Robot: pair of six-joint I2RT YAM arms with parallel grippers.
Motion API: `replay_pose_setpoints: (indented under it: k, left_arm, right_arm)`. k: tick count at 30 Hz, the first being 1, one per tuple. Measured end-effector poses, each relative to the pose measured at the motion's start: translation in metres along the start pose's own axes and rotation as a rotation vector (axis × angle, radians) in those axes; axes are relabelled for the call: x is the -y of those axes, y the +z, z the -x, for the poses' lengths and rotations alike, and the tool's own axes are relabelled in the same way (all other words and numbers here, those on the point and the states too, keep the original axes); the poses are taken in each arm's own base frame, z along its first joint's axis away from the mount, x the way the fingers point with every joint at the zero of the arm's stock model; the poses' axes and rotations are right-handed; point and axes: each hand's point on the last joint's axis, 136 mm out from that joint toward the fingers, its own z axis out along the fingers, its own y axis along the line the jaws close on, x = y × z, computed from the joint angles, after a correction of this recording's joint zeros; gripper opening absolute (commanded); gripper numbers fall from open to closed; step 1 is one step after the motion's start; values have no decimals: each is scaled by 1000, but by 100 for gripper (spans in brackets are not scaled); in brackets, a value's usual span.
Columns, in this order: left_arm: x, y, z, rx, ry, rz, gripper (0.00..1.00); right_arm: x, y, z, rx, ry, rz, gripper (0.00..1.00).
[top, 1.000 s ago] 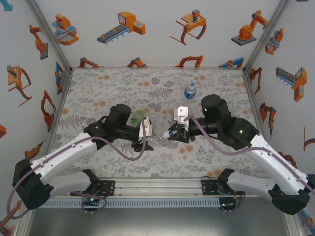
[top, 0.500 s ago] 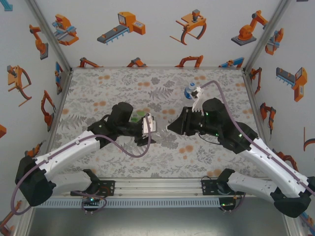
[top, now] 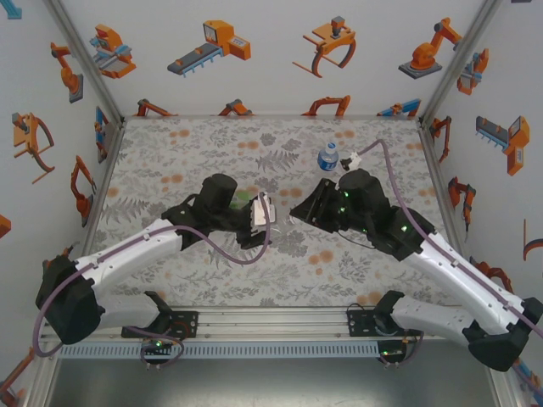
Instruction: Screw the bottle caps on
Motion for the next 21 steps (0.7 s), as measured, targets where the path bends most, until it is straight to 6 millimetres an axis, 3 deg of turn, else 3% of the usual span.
replay_pose_setpoints:
  k: [5,12,16,21]
  left_arm:
    - [0,-6,26,67,54,-11,0]
    - [6,-13,32,84,64,-32,0]
    - [10,-17,35,90,63,-43,0]
    - [19,-23,34,83,56,-66,0]
  right_arm:
    - [-27,-17,16,64,-189,86,54]
    - [-78,-47,25,124,-537,273,52]
    - [-101,-59,16,122,-794,381,51]
    - [-114,-70,-8,100,-1108,523,52]
